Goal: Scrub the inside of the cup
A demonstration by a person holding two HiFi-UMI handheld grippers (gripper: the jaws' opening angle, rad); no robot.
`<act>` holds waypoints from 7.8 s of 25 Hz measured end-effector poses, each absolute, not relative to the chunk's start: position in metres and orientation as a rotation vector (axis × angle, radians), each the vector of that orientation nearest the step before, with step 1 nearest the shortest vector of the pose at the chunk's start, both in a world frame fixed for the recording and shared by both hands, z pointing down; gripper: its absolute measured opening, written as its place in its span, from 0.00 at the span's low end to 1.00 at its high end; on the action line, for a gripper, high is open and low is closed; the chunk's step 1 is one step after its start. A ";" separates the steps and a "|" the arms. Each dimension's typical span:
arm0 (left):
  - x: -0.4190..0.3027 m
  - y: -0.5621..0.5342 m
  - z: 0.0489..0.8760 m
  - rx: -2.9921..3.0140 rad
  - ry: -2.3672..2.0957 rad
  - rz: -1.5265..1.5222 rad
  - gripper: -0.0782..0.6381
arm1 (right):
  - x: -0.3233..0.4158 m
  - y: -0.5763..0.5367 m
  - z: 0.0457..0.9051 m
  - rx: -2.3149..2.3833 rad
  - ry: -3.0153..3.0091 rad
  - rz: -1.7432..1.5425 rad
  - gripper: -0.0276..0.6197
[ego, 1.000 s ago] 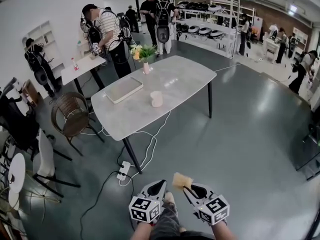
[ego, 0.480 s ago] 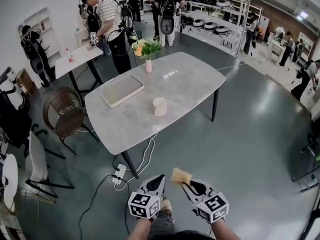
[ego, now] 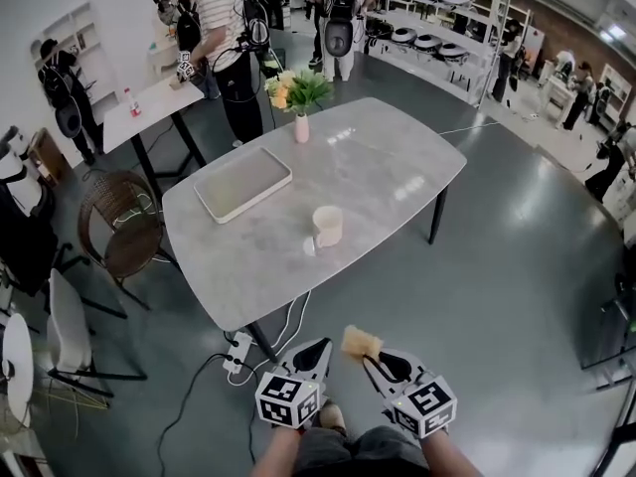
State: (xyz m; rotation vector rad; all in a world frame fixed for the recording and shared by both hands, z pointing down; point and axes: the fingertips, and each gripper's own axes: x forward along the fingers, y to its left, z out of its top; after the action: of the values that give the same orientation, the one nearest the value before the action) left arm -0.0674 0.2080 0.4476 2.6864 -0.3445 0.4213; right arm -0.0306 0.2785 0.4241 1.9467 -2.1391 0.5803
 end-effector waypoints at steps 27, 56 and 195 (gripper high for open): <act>0.065 0.052 0.467 2.600 -0.569 0.455 0.13 | 0.113 0.095 0.447 1.651 -2.362 0.643 0.14; 0.084 -0.024 0.511 2.569 -0.719 0.742 0.22 | 0.160 -0.003 0.448 1.342 -2.422 0.474 0.14; 0.090 -0.042 0.538 2.806 -0.561 1.085 0.19 | 0.119 -0.052 0.495 0.134 -1.677 -0.063 0.14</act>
State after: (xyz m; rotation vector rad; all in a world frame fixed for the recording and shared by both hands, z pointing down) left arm 0.0900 -0.0424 0.5377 2.8056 -0.5605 1.0850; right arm 0.1193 -0.0518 0.4948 0.1341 -1.6769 -0.0632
